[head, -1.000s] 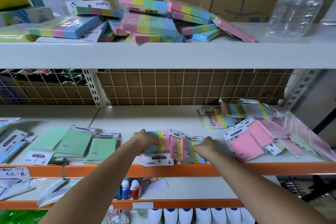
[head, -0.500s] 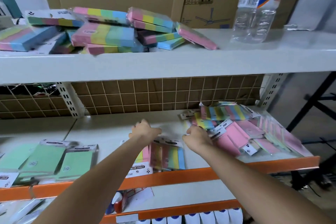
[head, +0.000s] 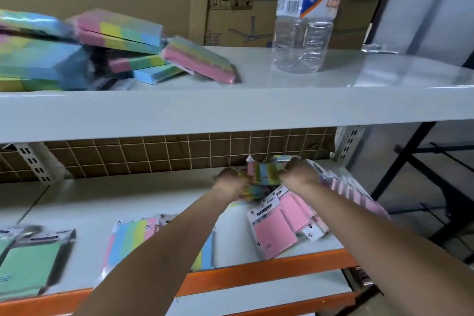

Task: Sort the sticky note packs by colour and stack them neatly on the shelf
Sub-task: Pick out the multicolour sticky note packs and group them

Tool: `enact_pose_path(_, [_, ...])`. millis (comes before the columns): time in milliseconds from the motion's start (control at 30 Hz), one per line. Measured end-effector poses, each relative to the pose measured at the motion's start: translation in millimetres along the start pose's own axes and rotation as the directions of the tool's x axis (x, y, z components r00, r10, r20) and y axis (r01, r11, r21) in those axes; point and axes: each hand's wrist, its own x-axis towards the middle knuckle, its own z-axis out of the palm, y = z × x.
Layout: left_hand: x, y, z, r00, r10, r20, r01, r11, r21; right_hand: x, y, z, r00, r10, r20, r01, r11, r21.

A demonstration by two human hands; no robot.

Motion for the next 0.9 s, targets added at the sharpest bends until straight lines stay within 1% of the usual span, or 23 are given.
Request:
enact_pose_path(100, [13,13,21,1.000,0.006,-0.009,-0.006,0.999,-0.043,21,27,-10,0.999,0.028,0.016,-0.029,0.999,0.030])
enact_pose_path(233, [31,16,45,0.997,-0.056,-0.060,0.052,0.996,-0.072,42,50,-20,0.998,0.063,0.018,-0.064,0.996,0.070])
enact_pose_path(333, [41,16,51,0.986,-0.115,-0.122,0.107,0.992,-0.067,58,55,-16,0.995,0.087,0.046,-0.092,0.988,0.126])
enact_pose_path(433, [46,18,54,0.973,-0.154,-0.174,0.136,0.985,-0.109,73,53,-7,0.992,0.098,0.074,-0.111,0.972,0.205])
enact_pose_path(533, [56,15,60,0.963,-0.171,-0.209,0.149,0.982,-0.118,83,52,1,0.990,0.088,0.109,-0.109,0.971,0.212])
enact_pose_path(667, [71,12,69,0.952,-0.229,-0.201,0.230,0.973,-0.023,89,51,5,0.984,0.049,0.171,-0.091,0.966,0.243])
enact_pose_path(767, [68,17,68,0.947,-0.259,-0.192,0.264,0.965,0.003,93,47,7,0.976,0.062,0.211,-0.130,0.936,0.328])
enact_pose_path(833, [68,18,68,0.937,-0.268,-0.223,0.284,0.958,0.046,100,49,11,0.968,0.064,0.242,-0.148,0.926,0.346])
enact_pose_path(900, [70,17,71,0.929,-0.271,-0.251,0.303,0.948,0.096,109,52,18,0.972,0.052,0.229,-0.135,0.922,0.364])
